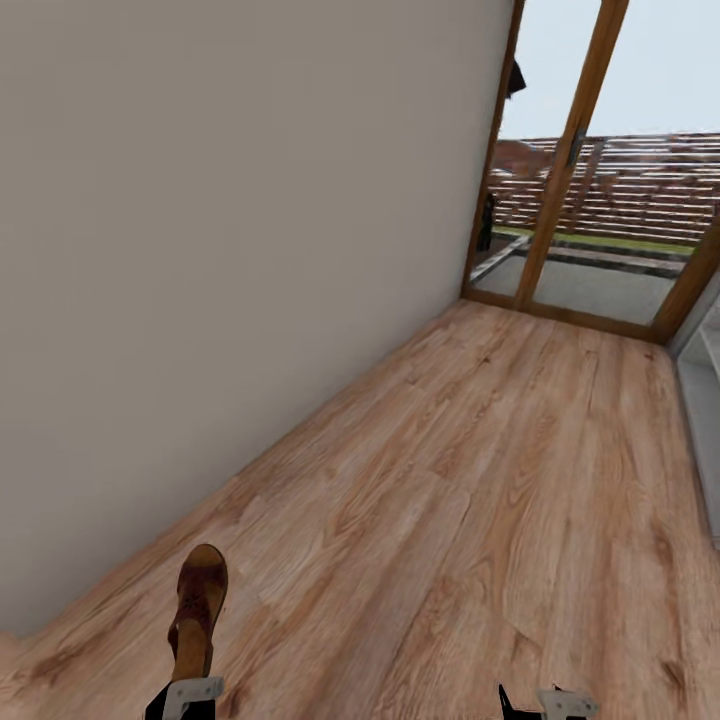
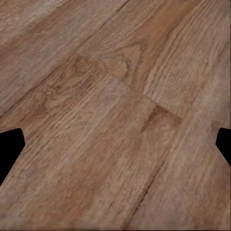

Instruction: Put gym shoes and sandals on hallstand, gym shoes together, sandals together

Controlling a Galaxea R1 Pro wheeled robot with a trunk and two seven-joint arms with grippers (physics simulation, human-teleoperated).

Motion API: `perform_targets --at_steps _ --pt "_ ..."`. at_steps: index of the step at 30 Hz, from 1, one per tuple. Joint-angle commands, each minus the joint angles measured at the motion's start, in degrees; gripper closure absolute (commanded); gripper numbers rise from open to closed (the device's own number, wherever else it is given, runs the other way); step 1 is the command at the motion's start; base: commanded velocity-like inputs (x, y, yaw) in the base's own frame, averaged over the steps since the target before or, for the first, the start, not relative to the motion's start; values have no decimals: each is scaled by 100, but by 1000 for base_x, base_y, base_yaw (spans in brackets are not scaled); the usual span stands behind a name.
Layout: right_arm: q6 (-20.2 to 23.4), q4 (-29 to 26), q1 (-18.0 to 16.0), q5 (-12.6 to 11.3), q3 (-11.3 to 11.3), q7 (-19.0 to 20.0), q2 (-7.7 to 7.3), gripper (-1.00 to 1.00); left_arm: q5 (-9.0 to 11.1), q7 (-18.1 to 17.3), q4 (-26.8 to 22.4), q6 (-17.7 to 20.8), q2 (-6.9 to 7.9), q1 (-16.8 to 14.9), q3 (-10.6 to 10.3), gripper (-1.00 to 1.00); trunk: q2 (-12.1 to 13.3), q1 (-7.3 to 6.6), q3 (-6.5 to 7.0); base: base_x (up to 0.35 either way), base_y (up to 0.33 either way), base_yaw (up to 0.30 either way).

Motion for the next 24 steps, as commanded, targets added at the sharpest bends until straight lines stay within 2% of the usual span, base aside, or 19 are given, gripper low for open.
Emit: perform_targets --at_steps 1,24 --pt "-18 7 -5 6 -12 -2 2 -100 -7 -17 0 -12 -1 -1 20 100 -2 -1 -4 0 0 -299" --pt "-20 7 -5 14 -12 -2 2 -100 -7 -22 6 -12 -10 -1 20 100 -2 -1 -4 0 0 -299"
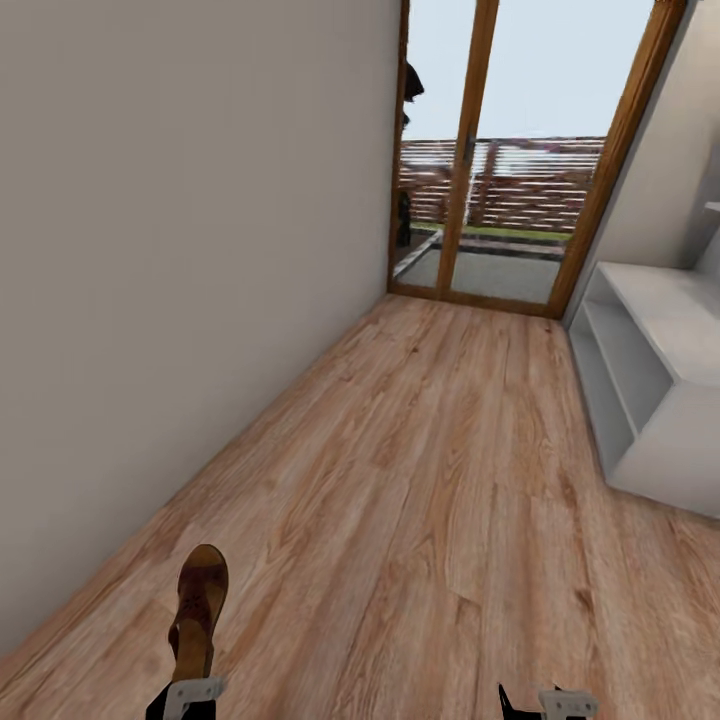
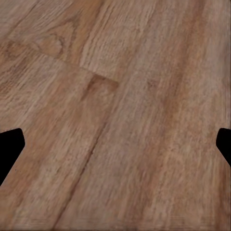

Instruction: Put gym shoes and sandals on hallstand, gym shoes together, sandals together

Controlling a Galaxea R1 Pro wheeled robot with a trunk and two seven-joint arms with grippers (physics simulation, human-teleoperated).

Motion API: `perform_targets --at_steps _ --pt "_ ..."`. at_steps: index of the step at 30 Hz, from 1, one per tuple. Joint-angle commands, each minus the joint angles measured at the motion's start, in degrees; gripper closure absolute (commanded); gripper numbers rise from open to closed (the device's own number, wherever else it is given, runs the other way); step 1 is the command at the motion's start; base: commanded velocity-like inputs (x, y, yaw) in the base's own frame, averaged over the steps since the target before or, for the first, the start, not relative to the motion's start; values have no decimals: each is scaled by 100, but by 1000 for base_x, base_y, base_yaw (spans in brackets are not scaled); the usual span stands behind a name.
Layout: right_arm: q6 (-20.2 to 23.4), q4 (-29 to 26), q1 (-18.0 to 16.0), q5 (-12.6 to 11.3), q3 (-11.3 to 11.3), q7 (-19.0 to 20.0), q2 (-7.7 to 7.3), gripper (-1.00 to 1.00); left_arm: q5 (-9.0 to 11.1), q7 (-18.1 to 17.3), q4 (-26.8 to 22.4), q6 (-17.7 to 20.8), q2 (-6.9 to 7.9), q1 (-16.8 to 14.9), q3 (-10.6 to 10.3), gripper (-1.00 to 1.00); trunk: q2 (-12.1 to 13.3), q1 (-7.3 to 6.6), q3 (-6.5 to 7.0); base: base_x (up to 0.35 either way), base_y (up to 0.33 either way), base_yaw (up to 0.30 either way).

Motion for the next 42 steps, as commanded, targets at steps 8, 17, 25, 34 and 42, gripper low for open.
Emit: perform_targets --at_steps 8,17,25,34,42 --pt "-18 7 -5 7 -13 -2 2 -100 -7 -15 3 -12 -1 1 20 100 -2 -1 -4 0 0 -299" --pt "-17 7 -5 7 -13 -2 2 -100 -7 -13 3 -12 -1 0 20 100 -2 -1 -4 0 0 -299" --pt "-18 7 -5 7 -13 -2 2 -100 -7 -15 3 -12 -1 -1 20 100 -2 -1 -4 0 0 -299" --pt "-18 7 -5 7 -13 -2 2 -100 -7 -16 0 -12 -1 -1 20 100 -2 -1 -4 0 0 -299" --pt "-18 7 -5 7 -12 -2 2 -100 -7 -17 -2 -12 -1 -1 20 100 -2 -1 -4 0 0 -299"
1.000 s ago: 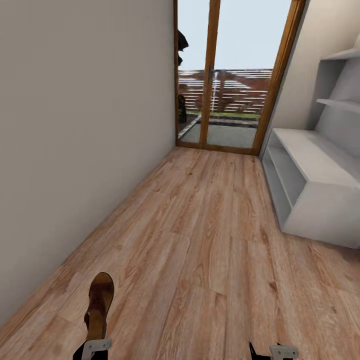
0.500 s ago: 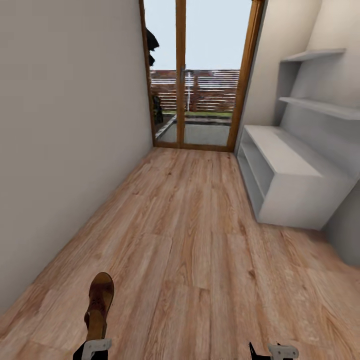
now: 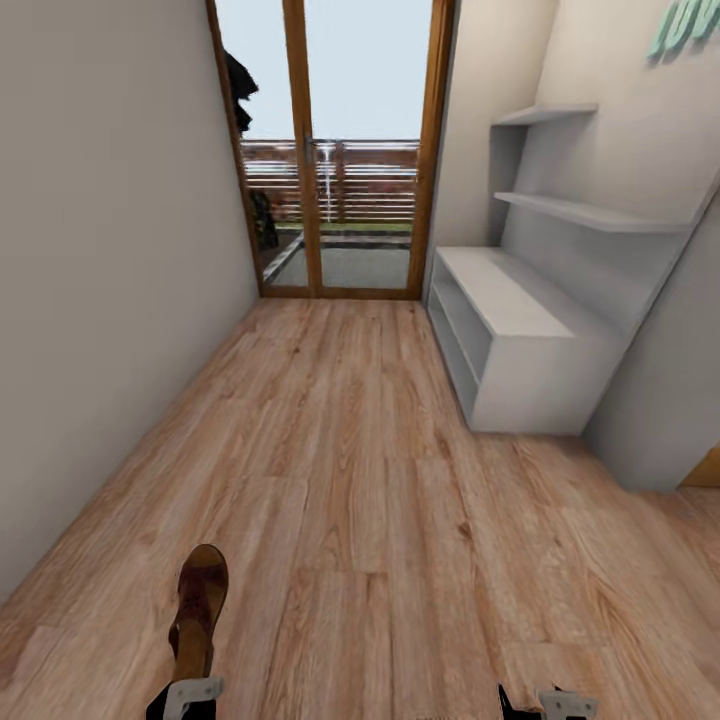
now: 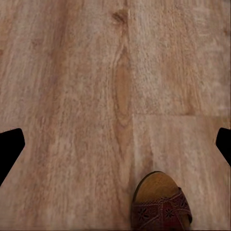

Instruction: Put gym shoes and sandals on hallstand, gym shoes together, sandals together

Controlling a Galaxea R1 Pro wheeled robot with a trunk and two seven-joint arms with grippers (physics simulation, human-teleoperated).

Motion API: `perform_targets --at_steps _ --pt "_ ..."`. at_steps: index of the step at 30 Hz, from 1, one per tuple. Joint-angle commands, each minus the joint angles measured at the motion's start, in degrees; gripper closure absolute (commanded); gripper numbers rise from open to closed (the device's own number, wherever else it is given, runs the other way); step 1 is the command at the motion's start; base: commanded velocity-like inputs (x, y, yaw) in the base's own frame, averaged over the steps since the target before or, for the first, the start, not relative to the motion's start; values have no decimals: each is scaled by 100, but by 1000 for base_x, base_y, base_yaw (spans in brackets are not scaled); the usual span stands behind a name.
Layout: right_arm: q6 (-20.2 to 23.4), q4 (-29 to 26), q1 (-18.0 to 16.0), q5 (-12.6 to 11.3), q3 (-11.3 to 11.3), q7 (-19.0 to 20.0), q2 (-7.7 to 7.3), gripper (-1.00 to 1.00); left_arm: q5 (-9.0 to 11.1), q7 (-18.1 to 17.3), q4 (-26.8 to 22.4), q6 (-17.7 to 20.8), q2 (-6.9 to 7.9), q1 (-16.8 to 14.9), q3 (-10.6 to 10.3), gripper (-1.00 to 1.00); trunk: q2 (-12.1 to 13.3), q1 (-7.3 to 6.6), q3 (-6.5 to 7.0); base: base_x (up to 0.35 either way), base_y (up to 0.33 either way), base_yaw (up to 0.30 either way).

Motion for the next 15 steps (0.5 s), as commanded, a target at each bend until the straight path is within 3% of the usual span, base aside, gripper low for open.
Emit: perform_targets --at_steps 1,15 --pt "-18 7 -5 7 -13 -2 2 -100 -7 -19 2 -12 -1 -1 20 100 -2 -1 -4 0 0 -299" --pt "-18 7 -5 3 -6 -2 2 -100 -7 -16 -3 -12 -1 -1 20 100 -2 -1 -4 0 0 -299"
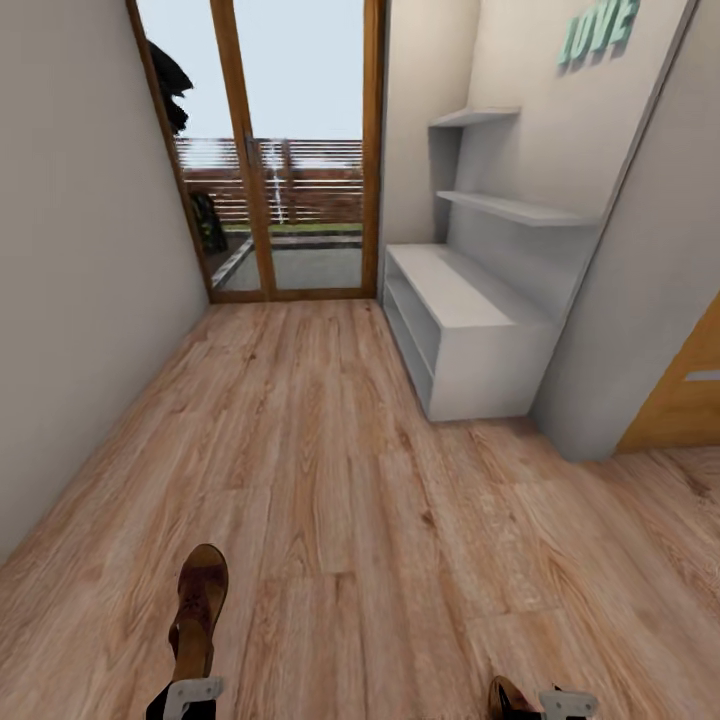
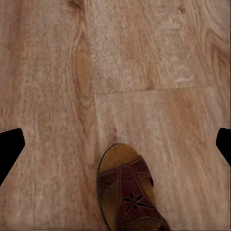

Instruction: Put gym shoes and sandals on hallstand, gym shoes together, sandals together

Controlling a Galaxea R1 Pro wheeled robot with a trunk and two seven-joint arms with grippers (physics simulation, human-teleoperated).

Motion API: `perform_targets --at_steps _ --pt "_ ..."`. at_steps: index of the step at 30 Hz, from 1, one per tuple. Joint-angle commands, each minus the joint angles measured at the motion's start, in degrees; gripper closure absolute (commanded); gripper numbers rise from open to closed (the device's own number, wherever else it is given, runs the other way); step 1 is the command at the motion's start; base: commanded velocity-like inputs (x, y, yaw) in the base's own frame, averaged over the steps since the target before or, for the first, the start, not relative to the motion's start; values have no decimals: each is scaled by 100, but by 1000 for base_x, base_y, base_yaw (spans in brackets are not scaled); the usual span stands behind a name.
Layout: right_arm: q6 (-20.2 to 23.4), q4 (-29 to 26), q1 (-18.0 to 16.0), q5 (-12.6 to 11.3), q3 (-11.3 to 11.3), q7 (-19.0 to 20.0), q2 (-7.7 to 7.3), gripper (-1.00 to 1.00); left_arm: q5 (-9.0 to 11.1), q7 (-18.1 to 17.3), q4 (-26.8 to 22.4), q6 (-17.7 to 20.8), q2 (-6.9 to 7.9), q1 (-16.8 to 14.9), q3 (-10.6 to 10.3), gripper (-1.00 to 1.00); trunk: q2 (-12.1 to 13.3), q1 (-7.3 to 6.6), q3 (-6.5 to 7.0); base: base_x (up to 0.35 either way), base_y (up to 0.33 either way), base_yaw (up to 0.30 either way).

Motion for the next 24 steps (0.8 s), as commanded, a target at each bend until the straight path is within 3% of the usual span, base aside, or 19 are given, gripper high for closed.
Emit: perform_targets --at_steps 1,24 --pt "-18 7 -5 8 -12 -2 2 -100 -8 -19 0 -12 -1 -1 20 100 -2 -1 -4 0 0 -299" --pt "-18 -9 -5 1 -19 -2 2 -100 -8 -21 0 -12 -1 -1 20 100 -2 -1 -4 0 0 -295"
